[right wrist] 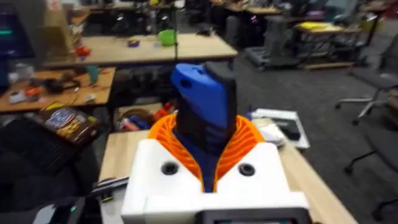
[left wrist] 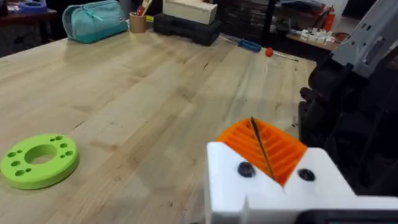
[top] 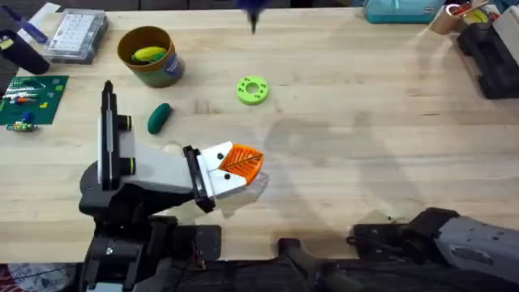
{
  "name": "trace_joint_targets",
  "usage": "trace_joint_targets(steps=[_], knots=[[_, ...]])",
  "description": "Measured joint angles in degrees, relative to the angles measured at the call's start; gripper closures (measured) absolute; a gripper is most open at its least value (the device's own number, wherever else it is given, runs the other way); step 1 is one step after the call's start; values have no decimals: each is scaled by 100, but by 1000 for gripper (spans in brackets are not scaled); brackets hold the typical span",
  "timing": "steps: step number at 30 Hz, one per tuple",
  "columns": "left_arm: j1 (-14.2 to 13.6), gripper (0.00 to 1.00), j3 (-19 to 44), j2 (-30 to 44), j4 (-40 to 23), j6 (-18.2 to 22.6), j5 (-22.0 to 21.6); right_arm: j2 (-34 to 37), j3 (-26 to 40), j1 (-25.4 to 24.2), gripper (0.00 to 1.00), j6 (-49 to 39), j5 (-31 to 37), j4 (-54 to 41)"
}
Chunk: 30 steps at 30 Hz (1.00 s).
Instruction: Pick up the gripper from the table and insert it into the empty holder that is missing its gripper. Then pick up a screw, insert it into the mounting hole, and use the screwdriver to tighten it. Finally, clean up the table by picking up the vegetable and placing it into the bucket.
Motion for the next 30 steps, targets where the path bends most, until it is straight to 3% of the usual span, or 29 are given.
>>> trace_joint_targets(steps=[15,27,30], knots=[[0,988,0,0,-2,0,0,-2,-1034,460,951,121,-352,1091],[0,988,0,0,-1,0,0,-63,-2595,617,950,999,-505,3457],[0,988,0,0,-1,0,0,-63,-2782,650,950,1086,-670,3637]])
